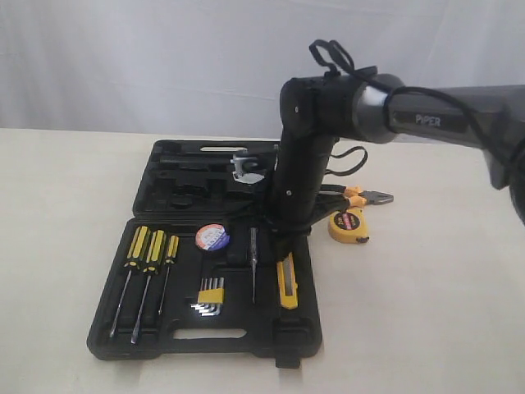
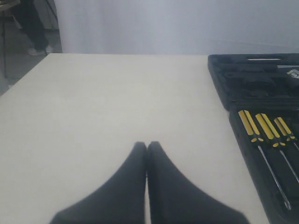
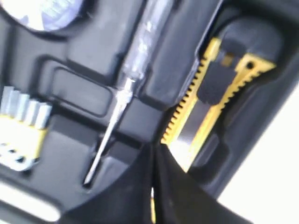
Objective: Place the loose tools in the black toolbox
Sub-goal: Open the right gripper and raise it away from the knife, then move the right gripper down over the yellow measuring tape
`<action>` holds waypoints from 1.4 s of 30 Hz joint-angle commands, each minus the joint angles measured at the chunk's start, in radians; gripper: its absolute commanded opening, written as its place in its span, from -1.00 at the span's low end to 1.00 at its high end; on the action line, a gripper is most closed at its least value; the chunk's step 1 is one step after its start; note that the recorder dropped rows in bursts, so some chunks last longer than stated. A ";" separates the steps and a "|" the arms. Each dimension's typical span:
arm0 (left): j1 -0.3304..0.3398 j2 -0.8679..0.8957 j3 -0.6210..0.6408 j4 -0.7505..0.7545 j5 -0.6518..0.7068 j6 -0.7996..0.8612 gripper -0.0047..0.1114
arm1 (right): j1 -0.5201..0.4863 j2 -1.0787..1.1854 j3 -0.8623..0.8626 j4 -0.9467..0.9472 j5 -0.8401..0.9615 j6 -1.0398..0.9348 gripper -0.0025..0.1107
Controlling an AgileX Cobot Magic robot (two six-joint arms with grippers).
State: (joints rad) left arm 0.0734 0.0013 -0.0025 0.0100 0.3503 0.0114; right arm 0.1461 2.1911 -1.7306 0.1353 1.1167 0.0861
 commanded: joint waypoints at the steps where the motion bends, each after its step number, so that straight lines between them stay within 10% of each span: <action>1: -0.005 -0.001 0.003 -0.010 -0.008 -0.004 -0.92 | -0.004 -0.079 -0.001 -0.014 0.011 -0.023 -0.96; 28: -0.005 -0.001 0.003 -0.010 -0.008 -0.004 -0.92 | -0.260 -0.211 -0.009 -0.081 0.088 -0.050 -0.96; 42: -0.005 -0.001 0.003 -0.010 -0.008 -0.004 -0.92 | -0.300 0.074 -0.325 0.015 0.104 -0.075 -0.96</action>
State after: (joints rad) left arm 0.0734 0.0013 -0.0025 0.0100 0.3503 0.0114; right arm -0.1472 2.2351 -2.0489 0.1462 1.2183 0.0305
